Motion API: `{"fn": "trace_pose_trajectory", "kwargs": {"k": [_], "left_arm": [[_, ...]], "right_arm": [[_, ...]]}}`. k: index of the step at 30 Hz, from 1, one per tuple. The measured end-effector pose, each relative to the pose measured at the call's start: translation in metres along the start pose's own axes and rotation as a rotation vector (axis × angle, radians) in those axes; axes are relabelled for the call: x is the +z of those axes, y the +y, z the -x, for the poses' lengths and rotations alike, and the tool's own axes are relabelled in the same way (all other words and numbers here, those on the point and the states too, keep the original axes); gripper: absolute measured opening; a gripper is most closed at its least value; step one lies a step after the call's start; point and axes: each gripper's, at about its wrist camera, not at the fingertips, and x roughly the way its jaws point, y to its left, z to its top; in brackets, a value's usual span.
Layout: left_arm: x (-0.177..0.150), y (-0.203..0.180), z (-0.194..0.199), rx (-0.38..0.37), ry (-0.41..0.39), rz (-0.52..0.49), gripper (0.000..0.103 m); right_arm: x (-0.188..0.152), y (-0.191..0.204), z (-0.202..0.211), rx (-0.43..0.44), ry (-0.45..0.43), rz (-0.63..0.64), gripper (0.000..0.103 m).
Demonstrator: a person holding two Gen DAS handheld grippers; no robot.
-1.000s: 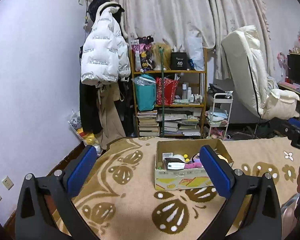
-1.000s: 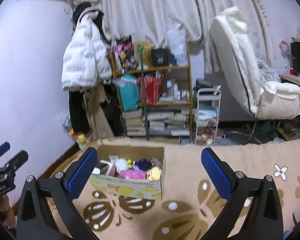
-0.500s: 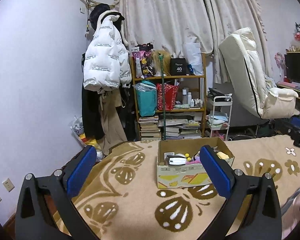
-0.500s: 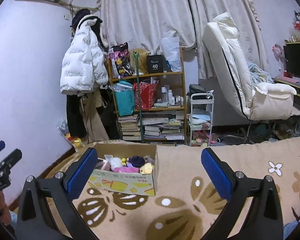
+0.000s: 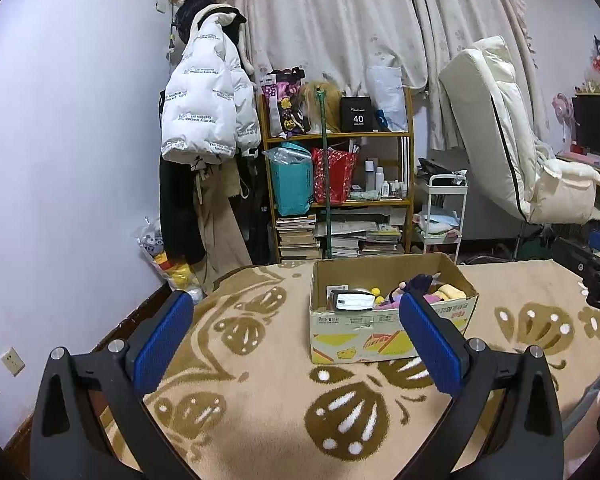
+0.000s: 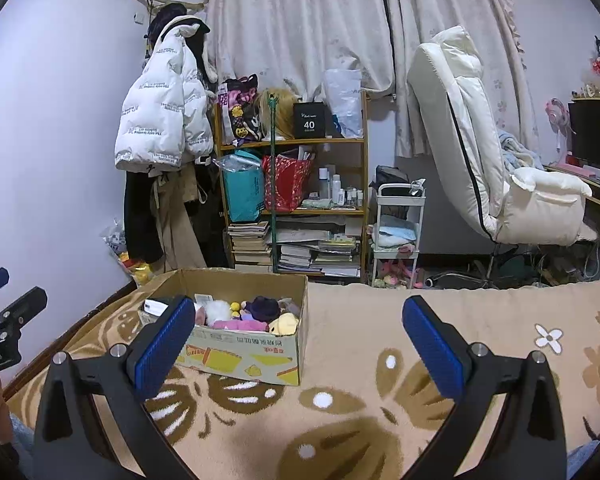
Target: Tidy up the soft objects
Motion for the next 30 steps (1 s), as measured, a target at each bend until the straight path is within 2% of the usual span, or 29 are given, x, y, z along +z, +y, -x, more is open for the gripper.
{"fn": "trace_pose_trajectory", "kwargs": {"k": [10,30], "left_arm": [[-0.011,-0.004,-0.008,0.002,0.038,-0.013,0.102],[-0.02,-0.004,-0.011,0.042,0.045,-0.034,0.102]], "right_arm": [[-0.008,-0.001,-0.007,-0.006,0.016,0.0,0.103],[-0.011,-0.002,-0.012,-0.016,0.023,0.0,0.103]]}}
